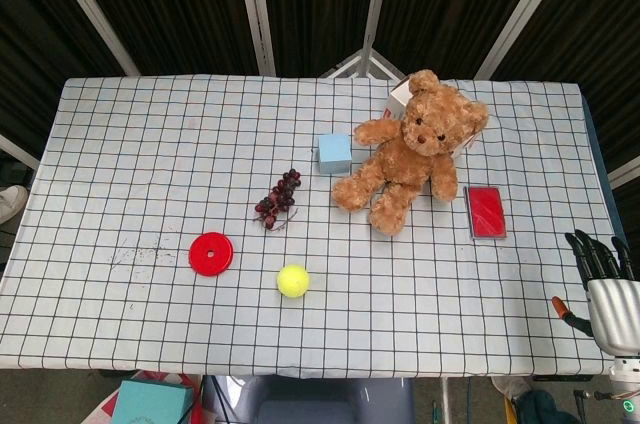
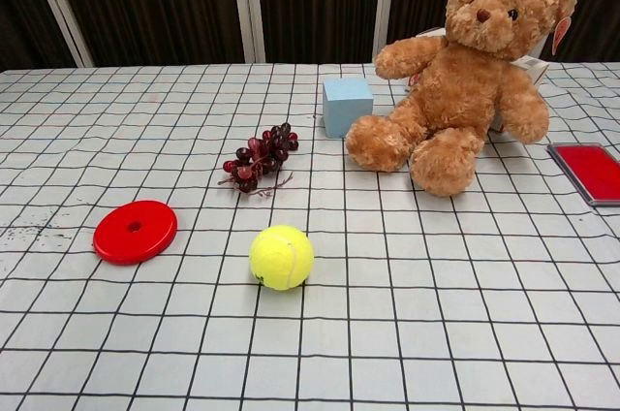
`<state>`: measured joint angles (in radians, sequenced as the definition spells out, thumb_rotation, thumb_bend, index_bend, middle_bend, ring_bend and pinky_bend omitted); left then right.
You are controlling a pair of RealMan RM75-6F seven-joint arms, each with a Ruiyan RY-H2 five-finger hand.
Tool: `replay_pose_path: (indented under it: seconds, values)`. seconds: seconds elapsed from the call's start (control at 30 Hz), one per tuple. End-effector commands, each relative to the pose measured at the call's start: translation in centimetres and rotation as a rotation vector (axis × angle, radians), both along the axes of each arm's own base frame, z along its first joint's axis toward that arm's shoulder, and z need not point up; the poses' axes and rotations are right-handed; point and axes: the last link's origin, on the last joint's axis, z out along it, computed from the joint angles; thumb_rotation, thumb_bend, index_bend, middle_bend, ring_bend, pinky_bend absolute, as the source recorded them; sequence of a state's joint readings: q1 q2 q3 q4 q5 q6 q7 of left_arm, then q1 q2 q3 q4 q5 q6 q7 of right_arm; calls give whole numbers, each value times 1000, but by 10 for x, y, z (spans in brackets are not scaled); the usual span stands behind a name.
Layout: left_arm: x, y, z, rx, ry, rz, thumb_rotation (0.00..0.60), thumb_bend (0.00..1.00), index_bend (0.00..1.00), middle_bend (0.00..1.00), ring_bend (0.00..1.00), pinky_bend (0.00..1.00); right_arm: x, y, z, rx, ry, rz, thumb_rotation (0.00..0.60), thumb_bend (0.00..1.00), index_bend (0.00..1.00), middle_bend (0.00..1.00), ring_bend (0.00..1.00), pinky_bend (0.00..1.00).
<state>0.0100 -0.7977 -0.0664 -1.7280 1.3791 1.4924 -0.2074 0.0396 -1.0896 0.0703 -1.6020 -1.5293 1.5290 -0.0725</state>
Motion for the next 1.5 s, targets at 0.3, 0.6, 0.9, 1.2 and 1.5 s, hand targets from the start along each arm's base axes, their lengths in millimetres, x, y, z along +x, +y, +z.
replay_pose_path:
  seconds: [0.3, 0.6, 0.9, 1.2, 1.5]
  values:
    - [3, -2, 1, 8, -1, -12, 600, 184, 139, 0, 6, 139, -2, -2, -2, -25, -73, -29, 600, 238, 80, 95, 137, 0]
    - [1, -2, 1, 8, -5, -1, 600, 183, 139, 0, 6, 139, -2, -13, -19, 27, -344, -86, 600, 238, 80, 96, 137, 0]
    - [-1, -1, 1, 14, 2, 16, 600, 183, 139, 0, 6, 139, 8, -69, -43, 104, -751, -192, 600, 237, 80, 104, 161, 0]
    - [-4, 3, 0, 13, 7, 32, 600, 183, 140, 0, 6, 139, 4, -136, -52, 179, -868, -285, 600, 237, 80, 138, 161, 0]
    - [-7, 5, 1, 16, 10, 54, 600, 184, 140, 0, 6, 139, 3, -180, -76, 211, -852, -368, 600, 238, 122, 170, 175, 0]
